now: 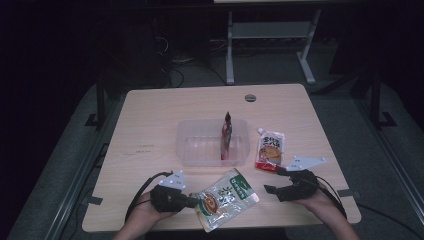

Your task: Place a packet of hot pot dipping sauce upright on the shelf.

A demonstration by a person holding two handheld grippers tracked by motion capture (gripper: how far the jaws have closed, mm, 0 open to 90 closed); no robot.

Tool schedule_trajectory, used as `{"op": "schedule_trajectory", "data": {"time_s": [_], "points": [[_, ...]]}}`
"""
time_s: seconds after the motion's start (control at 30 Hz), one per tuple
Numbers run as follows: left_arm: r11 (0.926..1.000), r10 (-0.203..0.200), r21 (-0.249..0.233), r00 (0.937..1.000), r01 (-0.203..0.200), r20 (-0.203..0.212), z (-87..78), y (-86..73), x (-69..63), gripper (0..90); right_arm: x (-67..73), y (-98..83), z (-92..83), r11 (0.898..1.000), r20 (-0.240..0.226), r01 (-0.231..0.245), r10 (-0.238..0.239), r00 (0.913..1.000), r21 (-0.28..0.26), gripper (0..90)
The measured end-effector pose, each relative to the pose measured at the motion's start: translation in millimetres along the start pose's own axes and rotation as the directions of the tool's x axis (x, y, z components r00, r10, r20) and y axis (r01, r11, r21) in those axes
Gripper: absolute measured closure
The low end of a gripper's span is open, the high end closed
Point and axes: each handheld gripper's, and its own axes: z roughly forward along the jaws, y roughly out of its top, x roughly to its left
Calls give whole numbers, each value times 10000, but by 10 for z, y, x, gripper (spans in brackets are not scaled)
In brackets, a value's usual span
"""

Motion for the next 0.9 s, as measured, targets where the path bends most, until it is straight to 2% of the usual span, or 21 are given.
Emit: {"op": "schedule_trajectory", "data": {"time_s": [0.17,0.3,0.4,0.43,0.57,0.73,0.9], "points": [[9992,320,226,9990,-327,299,177,94,-37,896,-15,-24,1,9997,146,-242,243,9996,-85,229],[9985,397,360,9975,-419,592,302,163,-27,896,7,-70,-23,9996,235,-264,265,9994,-62,225],[9960,546,674,9964,-589,641,393,199,-38,897,20,-117,-69,9995,284,-311,313,9991,-77,226],[9950,639,728,9961,-683,615,406,204,-38,897,19,-128,-79,9995,290,-324,326,9990,-61,226],[9944,609,835,9965,-655,567,422,210,-9,898,23,-167,-116,9989,426,-462,466,9980,-89,226],[9925,625,1034,9977,-647,247,410,210,49,899,27,-192,-136,9987,502,-491,496,9975,-102,226],[9937,493,1017,9986,-474,-170,371,187,116,898,20,-202,-147,9986,512,-517,523,9973,-127,226]]}}
